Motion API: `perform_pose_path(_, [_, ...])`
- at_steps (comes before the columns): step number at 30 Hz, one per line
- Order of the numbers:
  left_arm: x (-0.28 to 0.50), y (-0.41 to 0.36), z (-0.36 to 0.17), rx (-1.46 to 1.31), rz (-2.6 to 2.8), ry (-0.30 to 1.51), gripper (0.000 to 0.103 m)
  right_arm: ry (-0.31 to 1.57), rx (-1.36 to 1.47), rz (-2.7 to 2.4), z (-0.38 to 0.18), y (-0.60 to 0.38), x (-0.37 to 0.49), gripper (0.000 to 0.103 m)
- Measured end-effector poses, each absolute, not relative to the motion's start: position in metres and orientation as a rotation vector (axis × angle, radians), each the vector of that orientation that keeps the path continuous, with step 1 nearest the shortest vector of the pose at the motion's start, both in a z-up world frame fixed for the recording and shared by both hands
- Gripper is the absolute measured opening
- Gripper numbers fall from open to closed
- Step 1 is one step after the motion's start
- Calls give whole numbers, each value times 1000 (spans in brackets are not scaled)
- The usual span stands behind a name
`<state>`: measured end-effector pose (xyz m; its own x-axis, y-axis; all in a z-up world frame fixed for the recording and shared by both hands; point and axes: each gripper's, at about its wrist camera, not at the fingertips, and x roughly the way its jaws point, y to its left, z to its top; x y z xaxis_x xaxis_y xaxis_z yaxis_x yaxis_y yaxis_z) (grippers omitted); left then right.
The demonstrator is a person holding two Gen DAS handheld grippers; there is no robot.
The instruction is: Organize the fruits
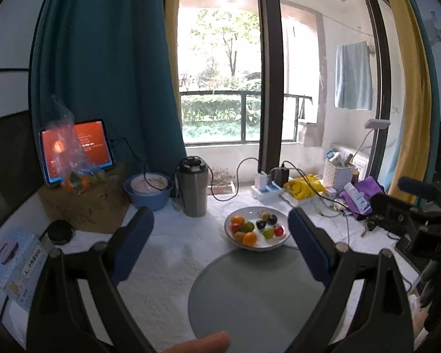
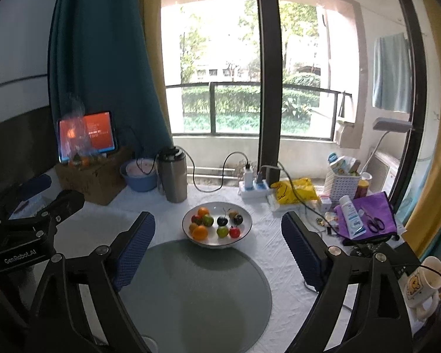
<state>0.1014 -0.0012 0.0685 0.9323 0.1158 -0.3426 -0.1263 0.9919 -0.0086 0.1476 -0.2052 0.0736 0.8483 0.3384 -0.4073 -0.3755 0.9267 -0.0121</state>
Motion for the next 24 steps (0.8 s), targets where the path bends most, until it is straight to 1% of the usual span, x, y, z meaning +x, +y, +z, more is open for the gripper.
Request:
perform_pose_path(9, [84,-14,85,46,153,339,94,370,-98,355,93,-212,128,90])
perform_pose_path(15, [74,-12,96,31,161,310,94,355,-95,349,100,-215,118,90])
perform_pose_path(24, [71,-12,98,21,164,297,94,354,-93,343,103,-218,114,90])
